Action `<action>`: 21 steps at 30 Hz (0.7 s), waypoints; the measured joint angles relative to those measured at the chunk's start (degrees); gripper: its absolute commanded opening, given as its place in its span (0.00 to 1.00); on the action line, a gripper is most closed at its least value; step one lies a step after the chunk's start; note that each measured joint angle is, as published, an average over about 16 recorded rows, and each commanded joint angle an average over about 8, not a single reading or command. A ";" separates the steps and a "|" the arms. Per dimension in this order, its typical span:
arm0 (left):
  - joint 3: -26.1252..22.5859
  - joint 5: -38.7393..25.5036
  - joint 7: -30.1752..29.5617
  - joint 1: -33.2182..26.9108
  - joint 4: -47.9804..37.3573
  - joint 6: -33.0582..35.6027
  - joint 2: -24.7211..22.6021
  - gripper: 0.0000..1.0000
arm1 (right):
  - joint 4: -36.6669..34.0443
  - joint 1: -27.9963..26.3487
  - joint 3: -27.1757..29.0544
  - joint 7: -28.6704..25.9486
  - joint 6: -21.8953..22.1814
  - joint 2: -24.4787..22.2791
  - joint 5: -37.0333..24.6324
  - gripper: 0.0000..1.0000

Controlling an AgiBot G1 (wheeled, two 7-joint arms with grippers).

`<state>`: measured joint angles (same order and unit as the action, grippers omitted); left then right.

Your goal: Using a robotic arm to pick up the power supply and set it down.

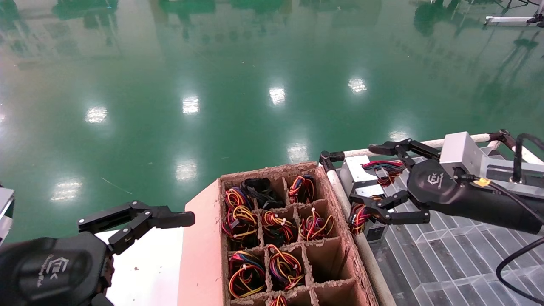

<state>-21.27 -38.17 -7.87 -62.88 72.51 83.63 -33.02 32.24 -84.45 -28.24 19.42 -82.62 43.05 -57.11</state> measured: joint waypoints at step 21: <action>-0.01 0.01 0.01 0.00 0.00 0.00 0.00 1.00 | 25.75 14.26 7.61 -18.80 -1.92 -5.01 9.50 1.00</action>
<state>-21.29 -38.17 -7.87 -62.88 72.51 83.63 -33.01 58.00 -70.19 -20.63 0.62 -84.54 38.05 -47.61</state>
